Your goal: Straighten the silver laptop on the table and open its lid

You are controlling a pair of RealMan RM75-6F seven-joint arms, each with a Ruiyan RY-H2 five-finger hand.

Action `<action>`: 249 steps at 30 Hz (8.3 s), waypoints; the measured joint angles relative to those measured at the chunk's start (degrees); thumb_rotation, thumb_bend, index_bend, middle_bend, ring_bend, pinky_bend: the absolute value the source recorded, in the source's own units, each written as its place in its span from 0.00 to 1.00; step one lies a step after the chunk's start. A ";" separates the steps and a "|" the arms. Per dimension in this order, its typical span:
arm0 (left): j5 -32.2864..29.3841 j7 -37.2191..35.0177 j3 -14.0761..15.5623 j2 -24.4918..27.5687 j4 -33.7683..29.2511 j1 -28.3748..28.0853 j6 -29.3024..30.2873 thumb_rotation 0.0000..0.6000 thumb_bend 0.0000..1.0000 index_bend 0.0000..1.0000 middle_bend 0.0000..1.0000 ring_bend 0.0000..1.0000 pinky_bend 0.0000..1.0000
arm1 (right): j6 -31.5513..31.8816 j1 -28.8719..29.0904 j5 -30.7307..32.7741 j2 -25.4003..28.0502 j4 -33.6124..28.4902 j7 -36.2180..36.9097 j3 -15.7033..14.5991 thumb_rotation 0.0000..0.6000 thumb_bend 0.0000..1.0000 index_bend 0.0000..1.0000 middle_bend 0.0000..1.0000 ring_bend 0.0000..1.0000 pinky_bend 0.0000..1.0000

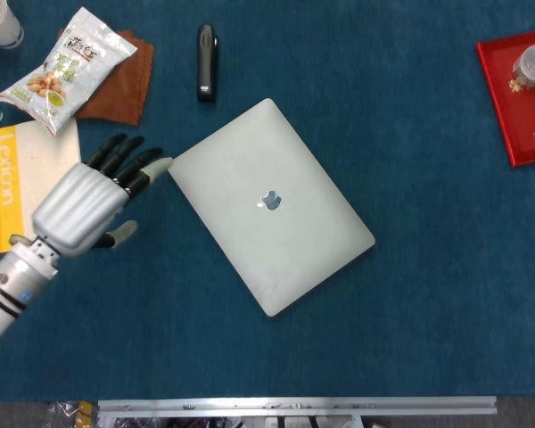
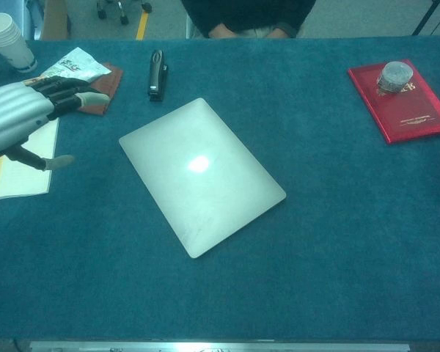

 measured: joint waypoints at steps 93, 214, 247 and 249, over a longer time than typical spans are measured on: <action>-18.12 -6.88 -6.20 -29.61 32.38 -34.82 -37.47 1.00 0.55 0.07 0.13 0.00 0.07 | -1.15 -7.76 -0.36 0.60 5.14 8.74 2.91 1.00 0.10 0.00 0.10 0.00 0.24; -30.96 12.95 -4.80 -18.49 18.05 -28.28 -31.49 0.84 0.55 0.09 0.36 0.10 0.06 | 0.98 -10.50 -2.92 1.39 2.83 12.28 2.74 1.00 0.10 0.00 0.10 0.00 0.24; -32.89 15.87 -4.21 -20.29 19.78 -28.98 -32.63 0.84 0.55 0.09 0.37 0.10 0.06 | 0.91 -11.08 -2.70 1.81 3.82 14.20 2.94 1.00 0.10 0.00 0.10 0.00 0.24; -33.17 16.21 -3.97 -19.72 19.23 -28.69 -32.43 0.84 0.55 0.09 0.37 0.10 0.06 | 0.93 -11.07 -2.74 1.77 3.78 14.16 2.96 1.00 0.10 0.00 0.10 0.00 0.24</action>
